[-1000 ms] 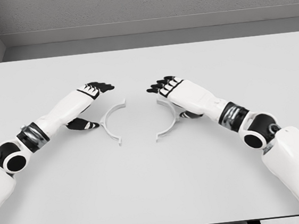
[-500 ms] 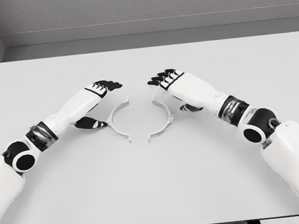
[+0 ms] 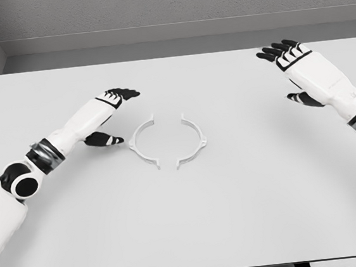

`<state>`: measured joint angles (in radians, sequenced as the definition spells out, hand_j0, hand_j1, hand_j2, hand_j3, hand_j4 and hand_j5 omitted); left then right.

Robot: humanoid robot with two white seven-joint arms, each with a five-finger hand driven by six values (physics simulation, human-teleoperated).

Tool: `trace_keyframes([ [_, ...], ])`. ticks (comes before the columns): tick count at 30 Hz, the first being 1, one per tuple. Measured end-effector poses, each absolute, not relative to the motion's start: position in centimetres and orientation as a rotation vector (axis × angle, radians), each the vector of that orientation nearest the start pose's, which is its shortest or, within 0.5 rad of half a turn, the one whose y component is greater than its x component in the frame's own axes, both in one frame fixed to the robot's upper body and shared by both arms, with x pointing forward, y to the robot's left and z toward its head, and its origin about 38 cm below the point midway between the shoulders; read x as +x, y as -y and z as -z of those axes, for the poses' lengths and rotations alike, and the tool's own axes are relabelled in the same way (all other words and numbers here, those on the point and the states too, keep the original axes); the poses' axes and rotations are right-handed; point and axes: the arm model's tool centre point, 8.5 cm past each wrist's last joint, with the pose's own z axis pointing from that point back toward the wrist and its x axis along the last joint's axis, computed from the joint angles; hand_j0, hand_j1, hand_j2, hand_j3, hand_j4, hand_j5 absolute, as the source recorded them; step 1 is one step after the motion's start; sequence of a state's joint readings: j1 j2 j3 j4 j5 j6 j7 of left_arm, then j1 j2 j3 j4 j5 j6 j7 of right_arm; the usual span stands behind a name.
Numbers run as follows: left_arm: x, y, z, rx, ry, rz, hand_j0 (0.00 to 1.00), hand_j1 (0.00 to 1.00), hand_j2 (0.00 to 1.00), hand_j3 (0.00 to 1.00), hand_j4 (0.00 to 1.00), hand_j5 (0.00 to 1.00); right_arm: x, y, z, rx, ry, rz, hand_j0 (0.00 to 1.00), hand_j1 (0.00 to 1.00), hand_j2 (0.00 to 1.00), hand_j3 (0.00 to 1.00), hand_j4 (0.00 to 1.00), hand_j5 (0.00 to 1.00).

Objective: Assemble PVC drainage pipe clamps

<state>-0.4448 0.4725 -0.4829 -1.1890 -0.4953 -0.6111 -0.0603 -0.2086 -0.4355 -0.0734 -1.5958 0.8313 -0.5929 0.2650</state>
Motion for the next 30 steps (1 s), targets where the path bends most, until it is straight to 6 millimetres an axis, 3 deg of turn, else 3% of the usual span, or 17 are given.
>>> trace_keyframes([
  [4,44.4,-25.3,-10.9,0.345,1.787,1.466,1.0,1.0,1.0,1.0,1.0,1.0,39.7,35.3,-19.5,-0.841,1.48,-1.662,1.0,1.0,1.0,1.0,1.0,1.0],
  [7,44.5,-24.9,-10.6,0.336,1.785,1.461,1.0,1.0,1.0,1.0,1.0,1.0,39.5,36.1,-19.4,-0.828,1.415,-1.684,1.0,1.0,1.0,1.0,1.0,1.0],
  [30,44.4,-22.5,-10.0,0.284,1.814,1.434,1.0,1.0,1.0,1.0,1.0,1.0,39.4,36.0,-19.7,-0.803,1.421,-1.685,1.0,1.0,1.0,1.0,1.0,1.0],
])
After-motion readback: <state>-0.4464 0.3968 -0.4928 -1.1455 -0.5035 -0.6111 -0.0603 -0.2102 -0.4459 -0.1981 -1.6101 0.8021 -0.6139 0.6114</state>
